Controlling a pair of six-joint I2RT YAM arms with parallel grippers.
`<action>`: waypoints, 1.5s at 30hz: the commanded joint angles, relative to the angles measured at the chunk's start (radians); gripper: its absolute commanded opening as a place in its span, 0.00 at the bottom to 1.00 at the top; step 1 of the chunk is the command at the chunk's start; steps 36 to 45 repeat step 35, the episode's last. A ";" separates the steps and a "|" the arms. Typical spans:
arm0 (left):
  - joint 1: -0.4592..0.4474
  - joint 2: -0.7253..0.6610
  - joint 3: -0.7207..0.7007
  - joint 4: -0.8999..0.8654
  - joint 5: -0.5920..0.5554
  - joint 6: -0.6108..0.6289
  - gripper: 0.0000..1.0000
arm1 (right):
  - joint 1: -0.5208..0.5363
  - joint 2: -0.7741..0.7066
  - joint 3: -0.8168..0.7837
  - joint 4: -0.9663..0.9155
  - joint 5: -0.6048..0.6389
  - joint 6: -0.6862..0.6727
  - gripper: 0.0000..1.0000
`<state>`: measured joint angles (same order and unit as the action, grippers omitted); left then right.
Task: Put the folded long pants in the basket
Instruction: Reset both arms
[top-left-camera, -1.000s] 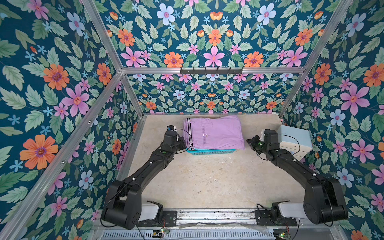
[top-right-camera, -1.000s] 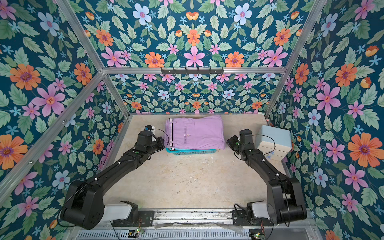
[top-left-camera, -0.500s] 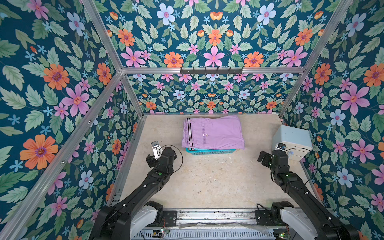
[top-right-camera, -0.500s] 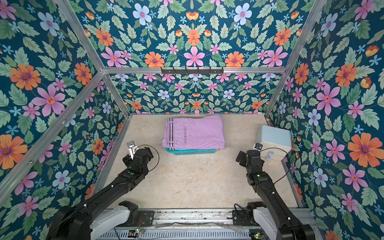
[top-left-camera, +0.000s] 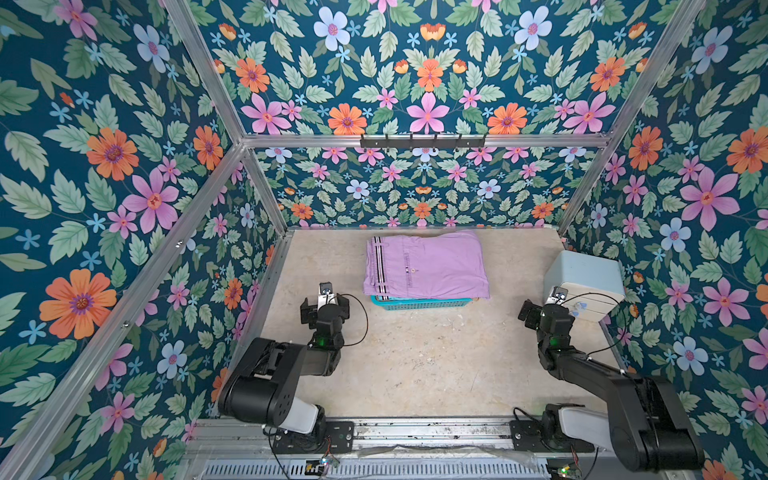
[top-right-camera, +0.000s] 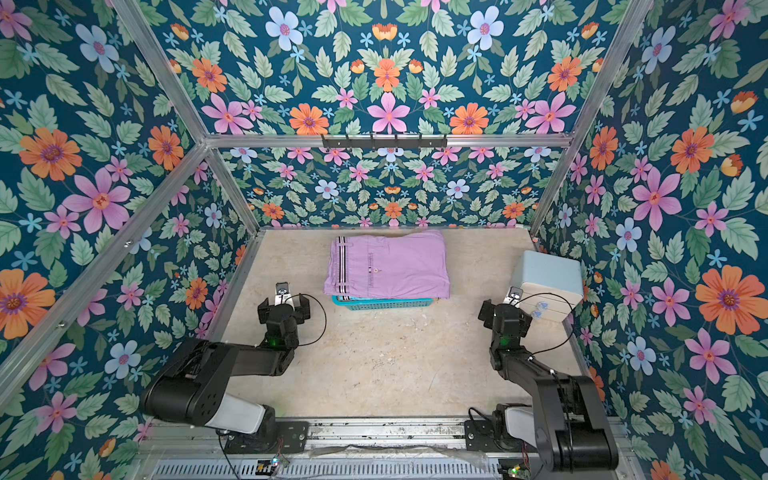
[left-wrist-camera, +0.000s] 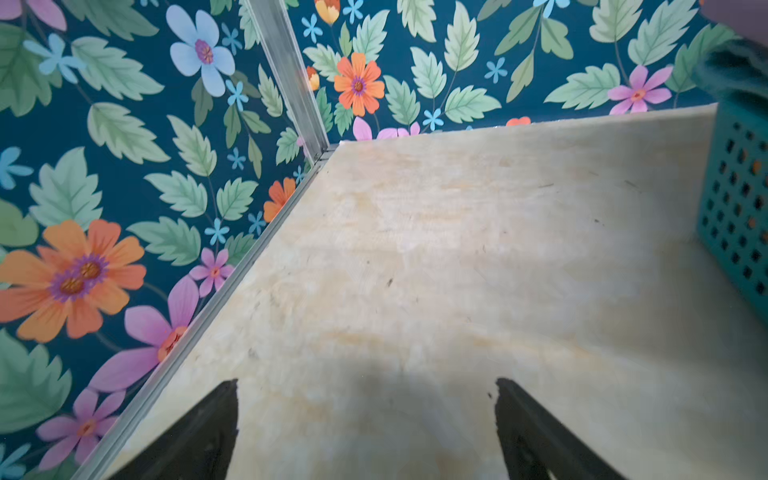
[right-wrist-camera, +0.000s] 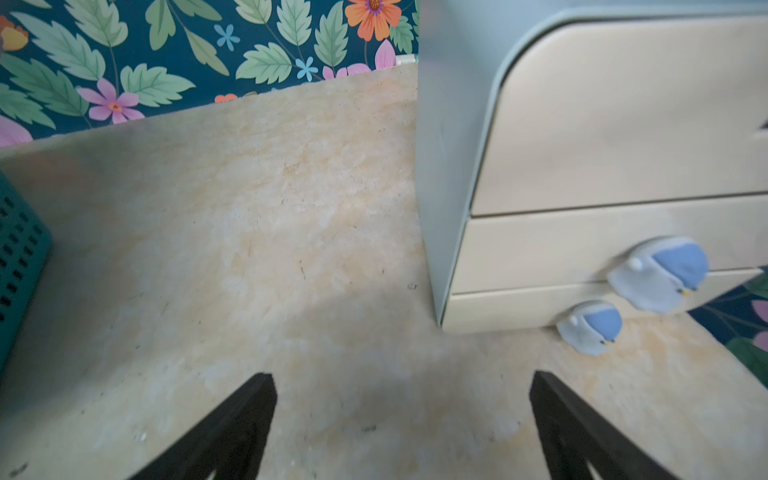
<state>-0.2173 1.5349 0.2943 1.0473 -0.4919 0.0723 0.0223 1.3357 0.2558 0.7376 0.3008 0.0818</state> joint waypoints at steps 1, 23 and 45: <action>0.053 -0.004 0.003 0.104 0.120 -0.009 0.99 | -0.041 0.141 -0.049 0.432 -0.086 0.002 0.99; 0.189 0.062 -0.018 0.187 0.295 -0.108 1.00 | -0.048 0.108 0.006 0.256 -0.118 0.007 0.99; 0.189 0.062 -0.018 0.184 0.295 -0.109 0.99 | -0.045 0.110 0.025 0.225 -0.178 -0.022 0.99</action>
